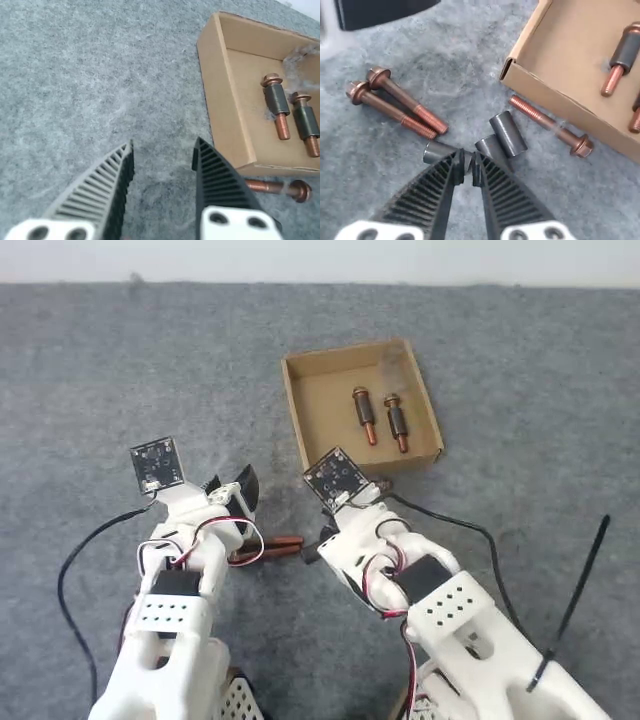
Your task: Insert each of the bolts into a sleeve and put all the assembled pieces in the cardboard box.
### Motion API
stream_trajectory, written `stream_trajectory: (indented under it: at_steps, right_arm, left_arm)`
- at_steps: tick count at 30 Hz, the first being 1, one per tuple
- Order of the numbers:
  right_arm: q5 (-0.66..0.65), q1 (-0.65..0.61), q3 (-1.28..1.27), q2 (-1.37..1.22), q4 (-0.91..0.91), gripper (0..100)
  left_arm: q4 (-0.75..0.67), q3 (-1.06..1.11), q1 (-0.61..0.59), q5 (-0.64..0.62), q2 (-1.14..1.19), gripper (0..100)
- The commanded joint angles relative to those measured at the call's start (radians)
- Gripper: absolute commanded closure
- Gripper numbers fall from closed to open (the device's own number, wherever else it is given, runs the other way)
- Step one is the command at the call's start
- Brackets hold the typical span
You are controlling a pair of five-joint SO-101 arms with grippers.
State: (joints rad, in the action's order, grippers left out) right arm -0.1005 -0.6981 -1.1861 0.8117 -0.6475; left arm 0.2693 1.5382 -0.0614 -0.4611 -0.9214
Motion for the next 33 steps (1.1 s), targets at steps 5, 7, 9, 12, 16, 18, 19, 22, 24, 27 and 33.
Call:
stream_trajectory:
  at_steps: [5,7,9,12,16,18,19,22,24,27,33]
  right_arm:
    - [-0.103,-0.005,0.005,0.033,0.013,89.5]
    - [-0.107,-0.005,0.005,0.033,0.019,92.4]
    - [-0.112,-0.005,0.008,0.033,0.019,93.6]
    - [-0.176,-0.005,0.011,-0.018,0.019,91.9]
    - [-0.209,-0.004,0.048,-0.148,0.019,91.4]
    - [-0.21,-0.004,0.075,-0.202,0.019,91.3]
    - [-0.21,-0.004,0.092,-0.228,0.019,91.2]
    - [-0.212,-0.004,0.144,-0.302,0.019,91.2]
    - [-0.212,-0.004,0.173,-0.343,0.019,91.1]
    - [-0.238,0.008,0.218,-0.4,0.019,91.1]
    - [-0.31,0.09,0.315,-0.512,0.016,91.1]
  left_arm:
    - [-0.028,-0.005,-0.002,-0.006,-0.032,82]
    - [-0.028,-0.005,-0.002,-0.006,-0.031,82]
    - [-0.028,-0.005,-0.002,-0.006,-0.031,82]
    - [-0.028,-0.005,-0.002,-0.006,-0.031,82]
    - [-0.028,-0.005,-0.002,-0.006,-0.031,82]
    - [-0.028,-0.005,-0.002,-0.006,-0.031,82]
    - [-0.028,-0.005,-0.002,-0.006,-0.031,82]
    - [-0.028,-0.005,-0.002,-0.006,-0.031,82]
    - [-0.028,-0.005,-0.002,-0.006,-0.031,82]
    - [-0.028,-0.005,-0.002,-0.006,-0.031,82]
    - [-0.028,-0.005,-0.002,-0.006,-0.031,82]
